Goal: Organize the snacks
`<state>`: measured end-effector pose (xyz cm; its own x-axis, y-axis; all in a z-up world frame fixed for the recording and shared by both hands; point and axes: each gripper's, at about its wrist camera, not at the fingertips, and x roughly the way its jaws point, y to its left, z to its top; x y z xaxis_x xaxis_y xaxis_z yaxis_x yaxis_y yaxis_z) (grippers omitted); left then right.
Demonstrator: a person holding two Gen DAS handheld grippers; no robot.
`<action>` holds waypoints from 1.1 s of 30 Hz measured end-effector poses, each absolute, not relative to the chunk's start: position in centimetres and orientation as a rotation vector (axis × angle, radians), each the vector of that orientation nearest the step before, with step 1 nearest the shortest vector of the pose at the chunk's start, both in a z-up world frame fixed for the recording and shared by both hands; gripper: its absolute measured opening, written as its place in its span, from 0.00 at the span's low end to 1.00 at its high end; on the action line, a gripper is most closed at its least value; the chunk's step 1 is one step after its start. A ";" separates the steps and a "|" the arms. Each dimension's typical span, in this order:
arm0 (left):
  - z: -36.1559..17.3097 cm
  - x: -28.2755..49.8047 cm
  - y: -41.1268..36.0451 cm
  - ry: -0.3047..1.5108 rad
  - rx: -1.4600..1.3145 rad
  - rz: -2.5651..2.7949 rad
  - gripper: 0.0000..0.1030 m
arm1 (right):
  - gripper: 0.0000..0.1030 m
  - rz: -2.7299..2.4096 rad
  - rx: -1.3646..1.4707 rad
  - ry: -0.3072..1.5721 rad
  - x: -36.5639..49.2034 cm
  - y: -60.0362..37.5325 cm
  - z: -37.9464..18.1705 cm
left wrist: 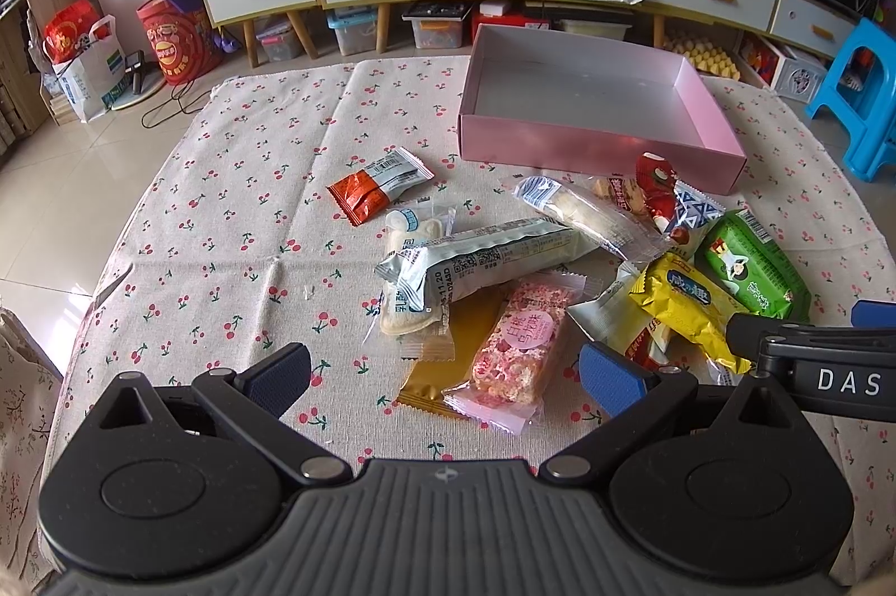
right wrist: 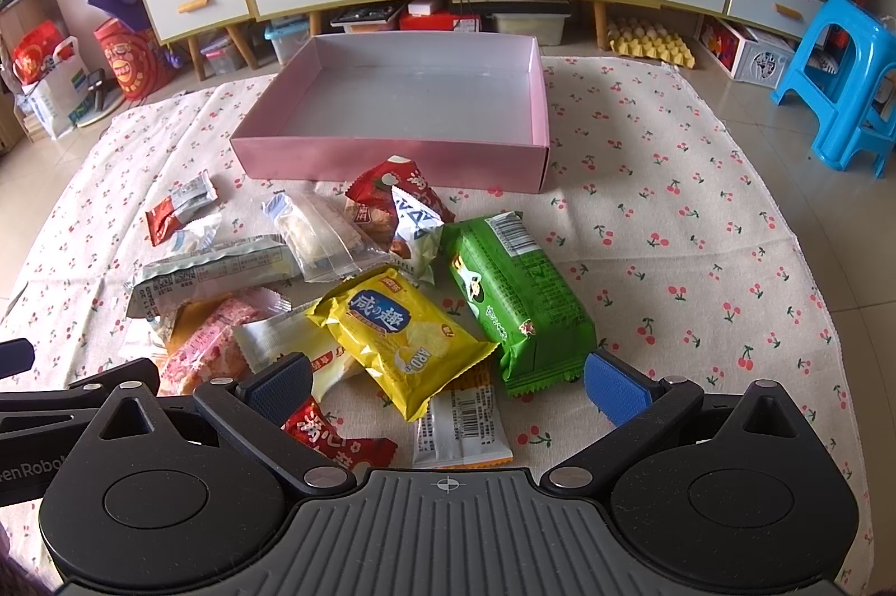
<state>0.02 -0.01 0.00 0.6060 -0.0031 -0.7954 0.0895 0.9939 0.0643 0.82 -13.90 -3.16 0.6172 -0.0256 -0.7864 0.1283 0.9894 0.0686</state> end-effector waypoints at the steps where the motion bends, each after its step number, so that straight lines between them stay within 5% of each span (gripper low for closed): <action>1: 0.0 0.0 0.0 0.919 0.101 -0.054 1.00 | 1.00 -0.089 0.122 0.902 0.8 -13.9 -3.2; 33: 0.6 8.0 3.5 0.964 0.182 -0.117 1.00 | 1.00 0.071 0.303 0.944 8.8 -19.1 -0.9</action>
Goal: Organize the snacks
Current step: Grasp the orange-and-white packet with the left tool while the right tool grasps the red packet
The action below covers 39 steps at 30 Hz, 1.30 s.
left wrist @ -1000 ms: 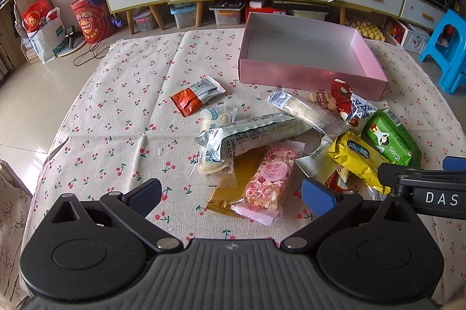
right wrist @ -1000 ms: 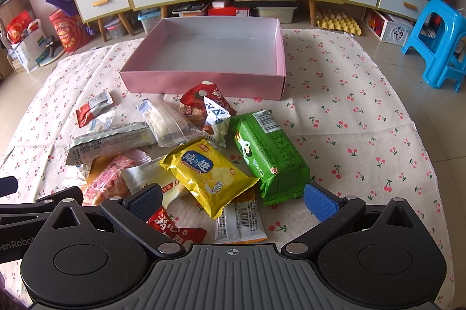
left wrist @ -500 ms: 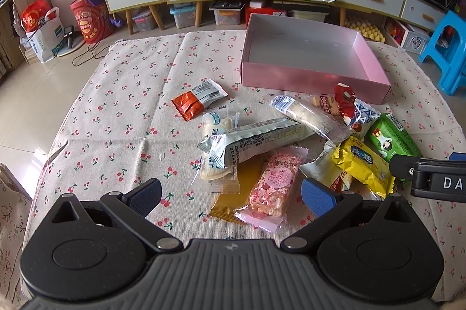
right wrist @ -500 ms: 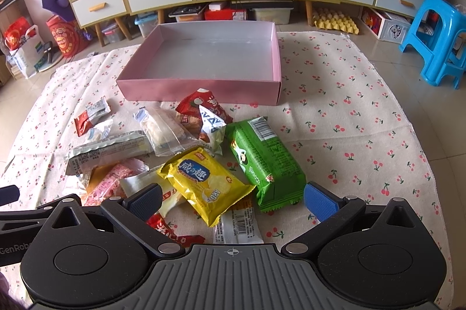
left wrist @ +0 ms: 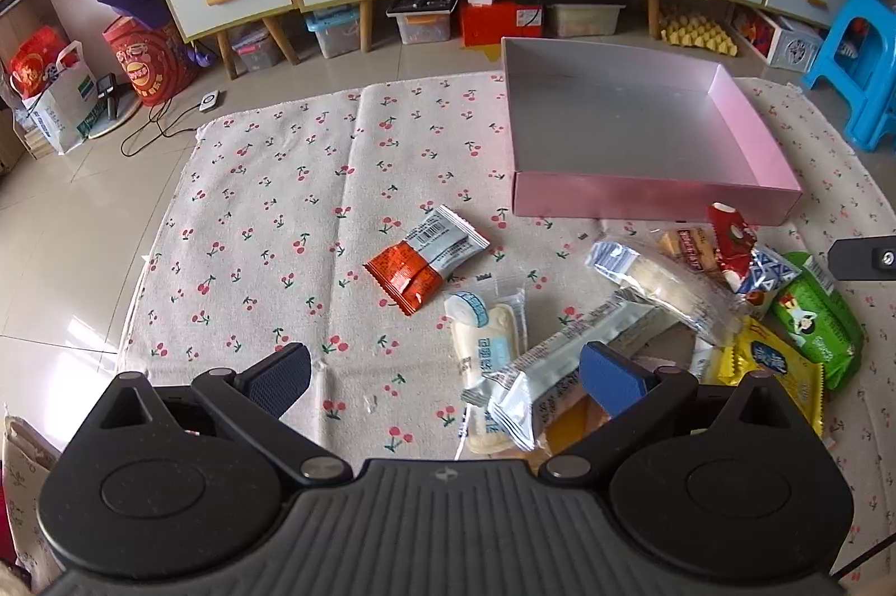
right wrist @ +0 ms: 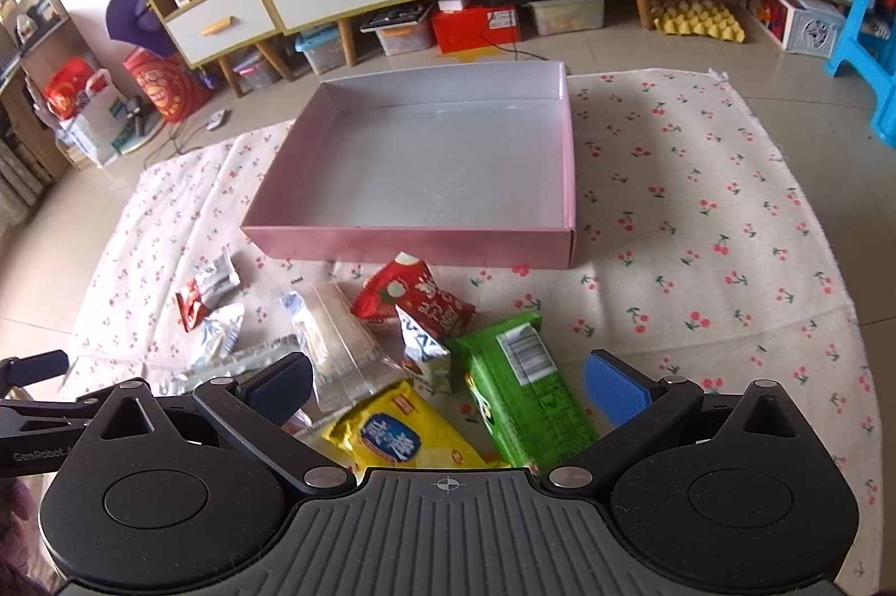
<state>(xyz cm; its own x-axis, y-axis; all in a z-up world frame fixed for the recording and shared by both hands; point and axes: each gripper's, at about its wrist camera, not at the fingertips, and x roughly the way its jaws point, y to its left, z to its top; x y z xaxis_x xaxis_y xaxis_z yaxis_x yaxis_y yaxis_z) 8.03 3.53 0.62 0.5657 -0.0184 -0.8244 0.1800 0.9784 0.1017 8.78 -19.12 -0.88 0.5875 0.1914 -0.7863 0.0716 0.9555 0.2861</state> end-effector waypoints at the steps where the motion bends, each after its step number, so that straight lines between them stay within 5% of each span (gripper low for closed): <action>1: 0.2 8.5 4.0 0.959 0.176 -0.119 1.00 | 1.00 0.086 0.323 0.932 9.2 -19.4 -1.2; 5: -1.3 11.0 5.3 0.949 0.216 -0.177 0.99 | 0.99 0.123 0.340 0.911 10.4 -20.0 -2.7; 7: -2.2 12.4 6.1 0.944 0.226 -0.229 0.90 | 0.97 0.140 0.315 0.917 11.3 -19.8 -3.1; 14: -4.4 15.0 7.4 0.965 0.208 -0.341 0.84 | 0.90 0.201 0.301 0.934 13.3 -19.3 -4.3; 18: -5.2 16.3 7.2 1.016 0.175 -0.368 0.72 | 0.81 0.207 0.311 0.973 14.4 -19.3 -5.4; 28: -5.8 17.0 7.0 0.990 0.255 -0.401 0.81 | 0.71 0.227 0.289 1.009 14.9 -19.3 -6.8; 33: -6.0 16.8 6.8 0.936 0.277 -0.383 0.81 | 0.53 0.213 0.286 1.003 15.1 -19.2 -7.1; 36: -5.9 16.9 6.7 0.917 0.254 -0.382 0.72 | 0.39 0.194 0.313 1.000 15.4 -19.4 -7.5; 39: -5.7 17.0 6.5 0.914 0.233 -0.397 0.51 | 0.36 0.189 0.355 0.993 15.3 -19.9 -7.6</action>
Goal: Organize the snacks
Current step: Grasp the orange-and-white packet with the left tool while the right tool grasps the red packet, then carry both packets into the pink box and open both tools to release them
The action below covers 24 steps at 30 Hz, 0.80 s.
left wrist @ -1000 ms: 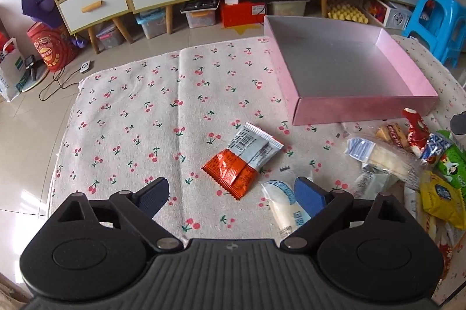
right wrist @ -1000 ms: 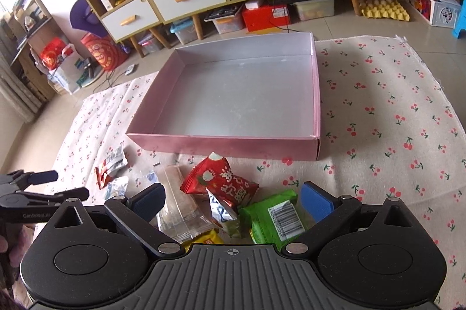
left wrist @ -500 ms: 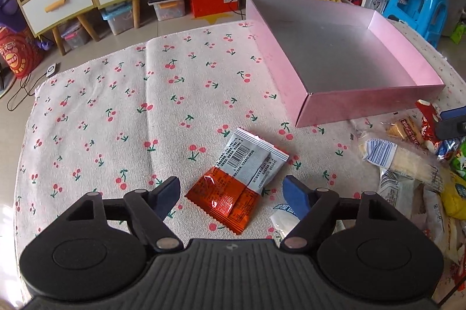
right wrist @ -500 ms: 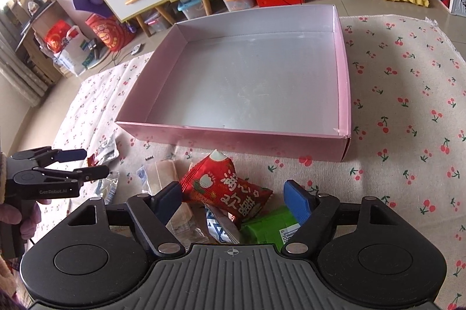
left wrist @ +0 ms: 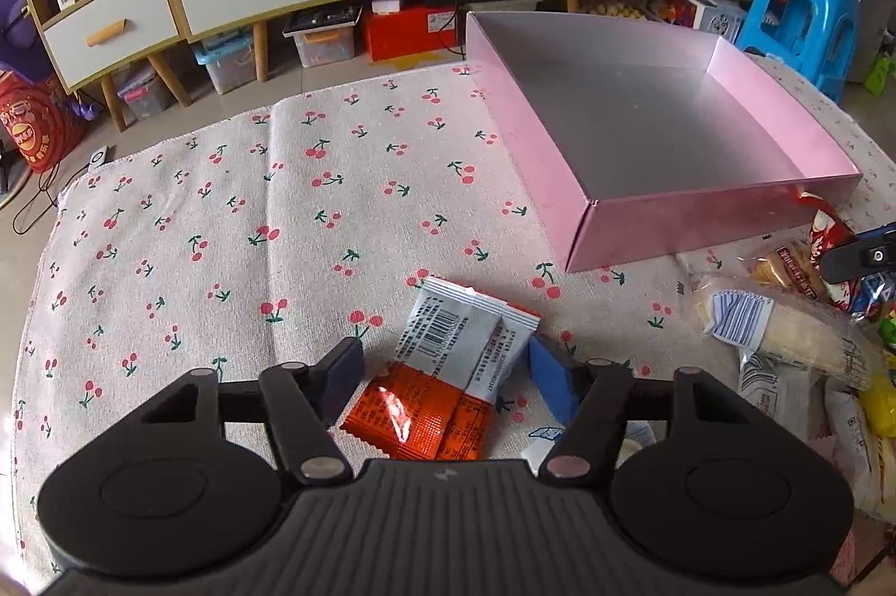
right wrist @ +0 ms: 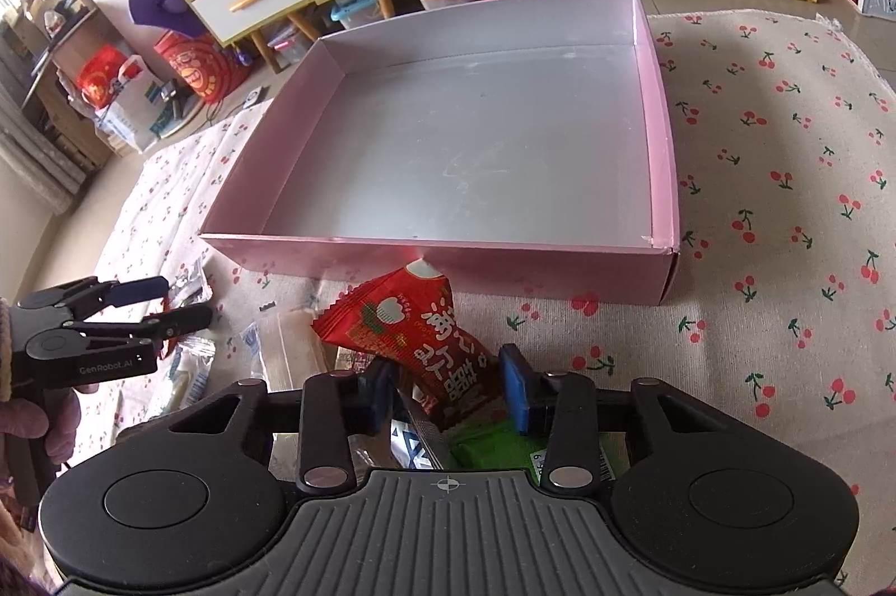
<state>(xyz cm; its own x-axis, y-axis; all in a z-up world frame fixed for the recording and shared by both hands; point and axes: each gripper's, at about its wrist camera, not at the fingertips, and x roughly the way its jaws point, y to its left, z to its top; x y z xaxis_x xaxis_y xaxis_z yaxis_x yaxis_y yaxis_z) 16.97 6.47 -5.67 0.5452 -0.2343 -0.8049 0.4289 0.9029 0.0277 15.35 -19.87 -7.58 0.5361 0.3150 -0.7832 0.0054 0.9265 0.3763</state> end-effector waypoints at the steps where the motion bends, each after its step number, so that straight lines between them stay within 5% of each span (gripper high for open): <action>1: -5.6 17.0 6.4 0.915 0.229 -0.397 0.45 | 0.36 0.188 0.366 0.991 15.3 -20.0 -7.5; 6: -5.4 17.3 6.2 0.923 0.224 -0.365 0.36 | 0.25 0.193 0.405 0.977 14.9 -20.2 -7.1; 24: -2.2 16.8 6.5 0.876 0.064 -0.298 0.35 | 0.25 0.209 0.531 0.866 14.6 -22.1 -4.0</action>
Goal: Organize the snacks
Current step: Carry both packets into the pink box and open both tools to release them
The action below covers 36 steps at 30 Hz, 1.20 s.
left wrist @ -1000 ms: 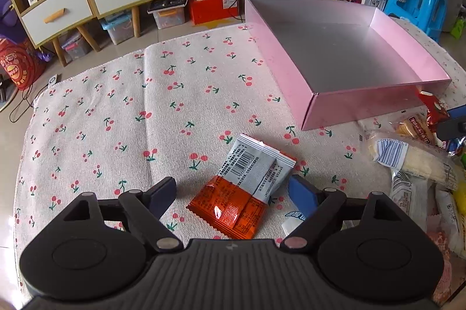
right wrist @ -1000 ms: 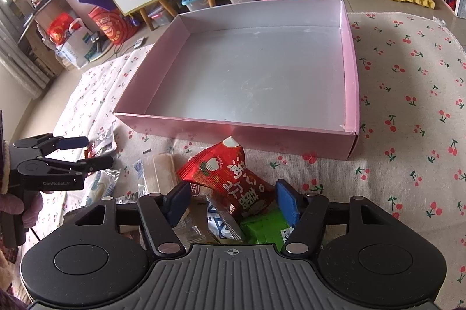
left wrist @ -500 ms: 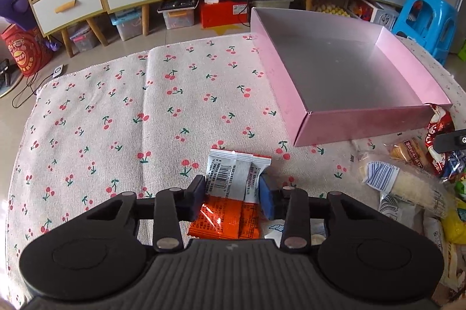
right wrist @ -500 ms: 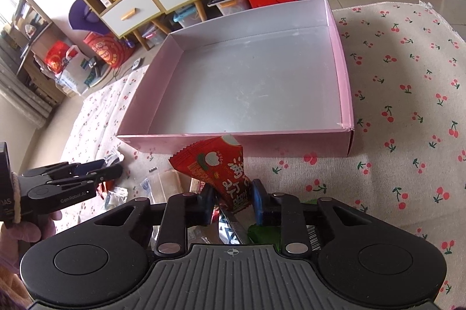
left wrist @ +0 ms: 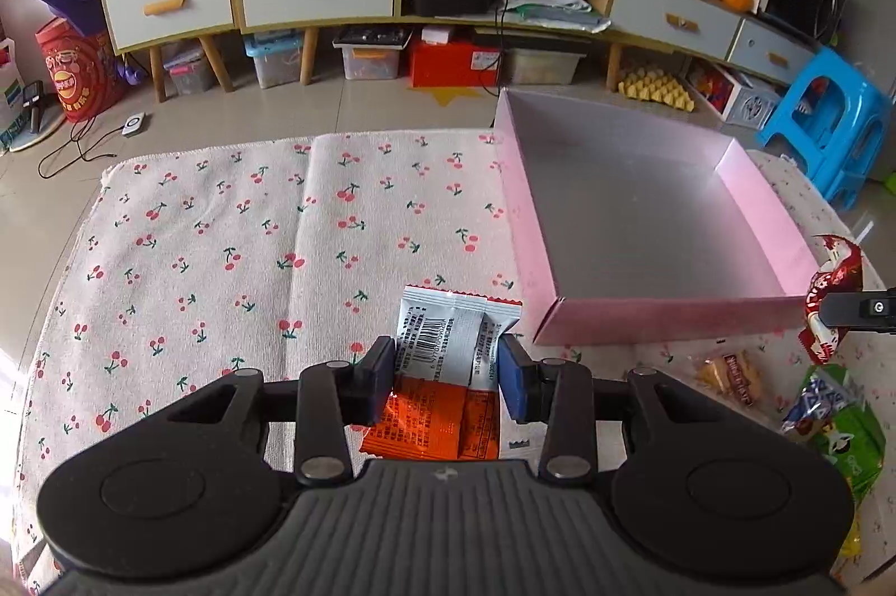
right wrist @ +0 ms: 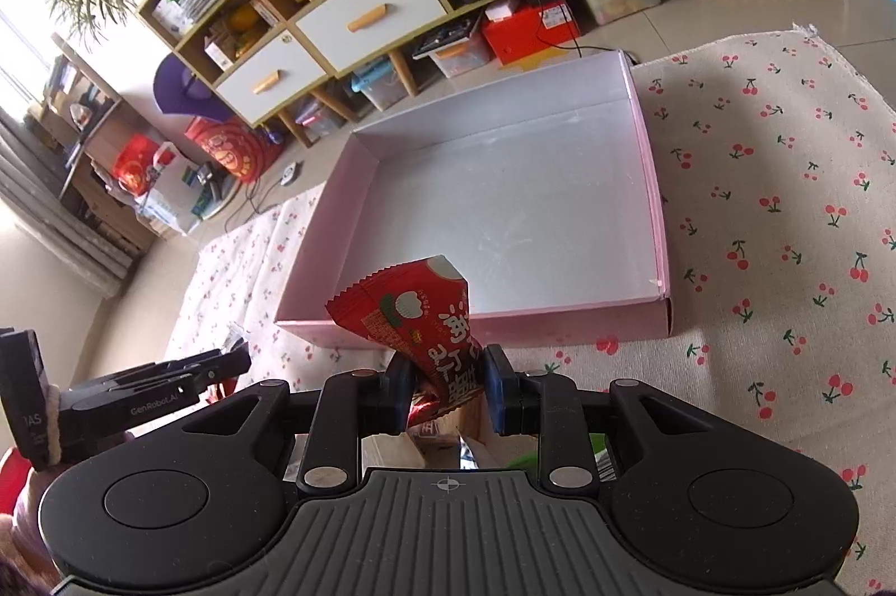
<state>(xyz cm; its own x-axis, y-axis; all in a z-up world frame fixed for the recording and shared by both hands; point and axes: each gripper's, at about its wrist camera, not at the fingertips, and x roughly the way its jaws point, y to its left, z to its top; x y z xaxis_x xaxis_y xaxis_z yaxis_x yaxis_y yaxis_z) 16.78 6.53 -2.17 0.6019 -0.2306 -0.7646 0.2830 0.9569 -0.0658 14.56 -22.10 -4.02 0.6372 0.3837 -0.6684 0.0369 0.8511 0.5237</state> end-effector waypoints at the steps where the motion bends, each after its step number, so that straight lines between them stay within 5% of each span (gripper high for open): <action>1: -1.9 16.7 6.3 0.864 0.061 -0.298 0.35 | 0.25 0.204 0.545 0.855 14.7 -22.3 -3.8; 29: -4.4 22.2 -2.6 0.859 0.109 -0.295 0.35 | 0.26 0.059 0.782 0.837 17.3 -27.4 -7.2; 32: -4.3 21.9 -2.6 0.860 0.132 -0.309 0.38 | 0.28 0.064 0.772 0.839 17.3 -27.2 -7.0; 34: -4.1 21.5 -2.8 0.847 0.154 -0.318 0.51 | 0.32 0.076 0.765 0.842 17.3 -27.1 -6.8; 36: -4.0 21.3 -3.0 0.842 0.168 -0.316 0.58 | 0.45 0.074 0.757 0.835 17.2 -26.9 -6.5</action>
<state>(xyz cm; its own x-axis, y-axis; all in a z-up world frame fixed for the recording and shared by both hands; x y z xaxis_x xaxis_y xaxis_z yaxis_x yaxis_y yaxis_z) 21.34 -2.96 -3.98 0.6232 -0.2077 -0.7540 0.3399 0.9402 0.0219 17.22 -26.94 -6.54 0.6845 0.3429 -0.6433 0.2251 0.7399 0.6339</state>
